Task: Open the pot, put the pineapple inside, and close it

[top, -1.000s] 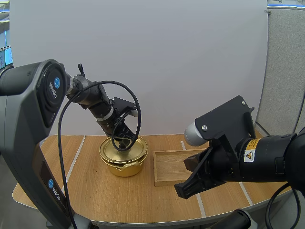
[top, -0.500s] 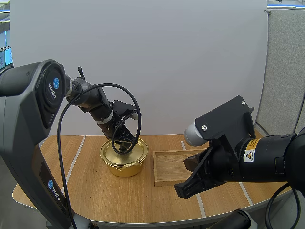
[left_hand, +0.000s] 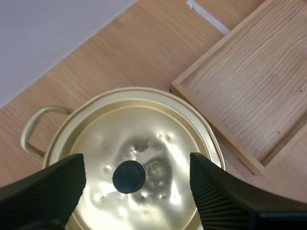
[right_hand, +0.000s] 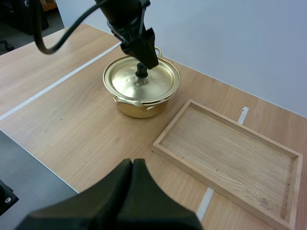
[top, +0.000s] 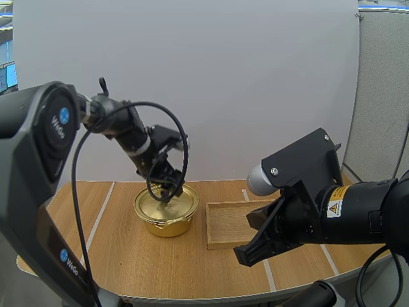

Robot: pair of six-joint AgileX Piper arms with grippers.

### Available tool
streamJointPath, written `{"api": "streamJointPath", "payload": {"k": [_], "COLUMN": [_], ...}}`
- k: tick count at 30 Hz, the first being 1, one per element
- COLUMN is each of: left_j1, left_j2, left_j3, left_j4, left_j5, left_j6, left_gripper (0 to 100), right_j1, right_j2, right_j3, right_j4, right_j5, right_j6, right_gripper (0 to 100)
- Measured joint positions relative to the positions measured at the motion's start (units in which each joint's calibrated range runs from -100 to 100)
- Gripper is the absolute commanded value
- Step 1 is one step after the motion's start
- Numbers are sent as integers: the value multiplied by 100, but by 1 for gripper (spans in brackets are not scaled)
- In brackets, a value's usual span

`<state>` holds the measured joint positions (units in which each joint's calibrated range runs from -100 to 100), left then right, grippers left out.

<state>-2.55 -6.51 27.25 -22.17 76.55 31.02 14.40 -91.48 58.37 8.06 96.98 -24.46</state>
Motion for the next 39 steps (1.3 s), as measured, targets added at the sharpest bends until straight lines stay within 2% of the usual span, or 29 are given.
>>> {"api": "streamJointPath", "payload": {"k": [7, 16, 30, 39], "left_j1": [0, 0, 0, 0], "left_j2": [-1426, -3470, -6006, -7003], "left_j3": [-512, -557, -518, 408], "left_j4": [0, 35, 125, 150], "left_j5": [1111, 2164, 2294, 2335], "left_j6": [-142, -207, -604, -806], "left_gripper": [100, 100, 100, 100], "right_j1": [0, 0, 0, -31], "right_j2": [0, 0, 0, 0], "right_j3": [0, 0, 0, 0], "right_j4": [-173, -233, -365, -379], "right_j5": [0, 0, 0, 0], "right_j6": [0, 0, 0, 0], "right_gripper": [0, 0, 0, 0]}}
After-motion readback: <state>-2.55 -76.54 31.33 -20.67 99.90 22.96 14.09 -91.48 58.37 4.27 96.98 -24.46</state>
